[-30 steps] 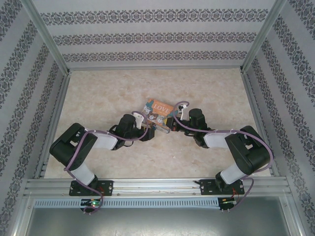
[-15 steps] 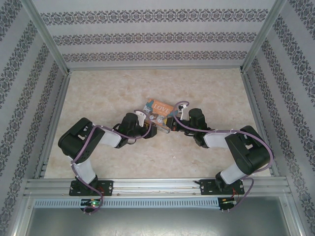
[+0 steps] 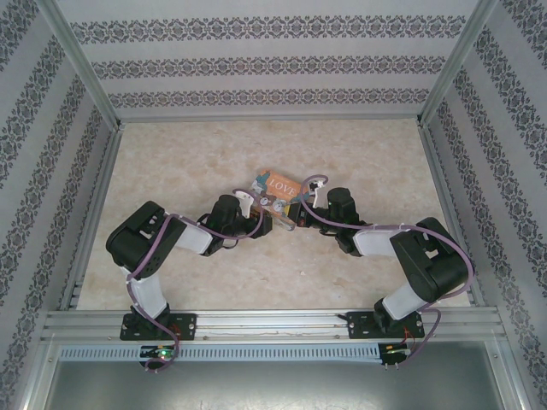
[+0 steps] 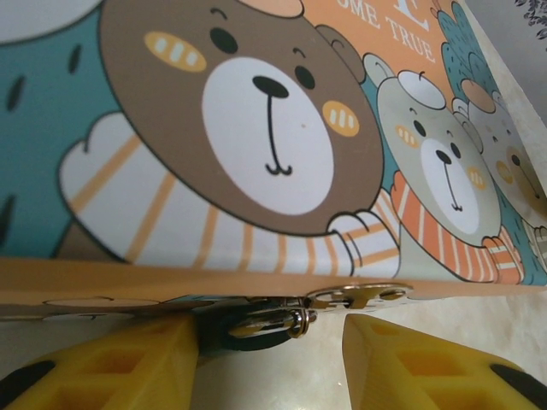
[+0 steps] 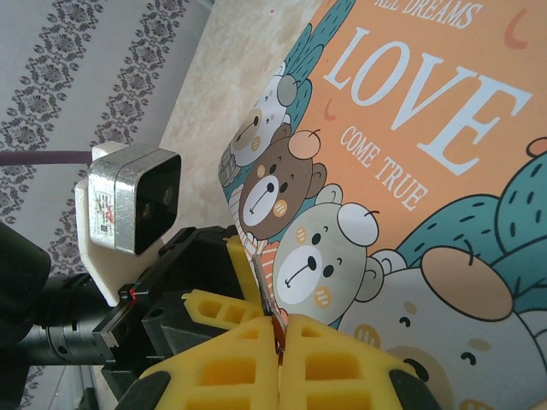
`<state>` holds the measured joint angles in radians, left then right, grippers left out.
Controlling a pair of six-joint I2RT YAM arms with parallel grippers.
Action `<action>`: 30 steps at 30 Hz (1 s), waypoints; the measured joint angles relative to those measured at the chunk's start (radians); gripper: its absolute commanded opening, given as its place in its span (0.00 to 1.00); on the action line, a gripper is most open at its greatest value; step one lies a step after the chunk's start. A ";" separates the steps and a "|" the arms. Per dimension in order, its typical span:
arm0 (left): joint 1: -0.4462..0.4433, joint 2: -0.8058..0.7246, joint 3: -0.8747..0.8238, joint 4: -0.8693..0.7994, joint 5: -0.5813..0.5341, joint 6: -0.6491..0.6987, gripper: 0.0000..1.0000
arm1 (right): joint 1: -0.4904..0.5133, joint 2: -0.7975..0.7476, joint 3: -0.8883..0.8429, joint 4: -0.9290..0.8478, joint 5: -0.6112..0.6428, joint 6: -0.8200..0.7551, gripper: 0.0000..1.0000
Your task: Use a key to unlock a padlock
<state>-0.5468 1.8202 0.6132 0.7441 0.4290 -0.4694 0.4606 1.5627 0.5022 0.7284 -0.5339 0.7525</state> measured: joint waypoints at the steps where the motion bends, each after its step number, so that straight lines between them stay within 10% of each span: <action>1: 0.000 0.001 0.000 0.002 0.000 -0.002 0.47 | 0.000 0.000 0.000 0.000 0.000 0.000 0.00; 30: -0.018 0.003 0.052 -0.090 -0.024 0.010 0.46 | 0.002 0.000 0.007 -0.013 0.001 0.000 0.00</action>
<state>-0.5644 1.8229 0.6655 0.6544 0.4046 -0.4599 0.4625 1.5623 0.5091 0.7151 -0.5331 0.7525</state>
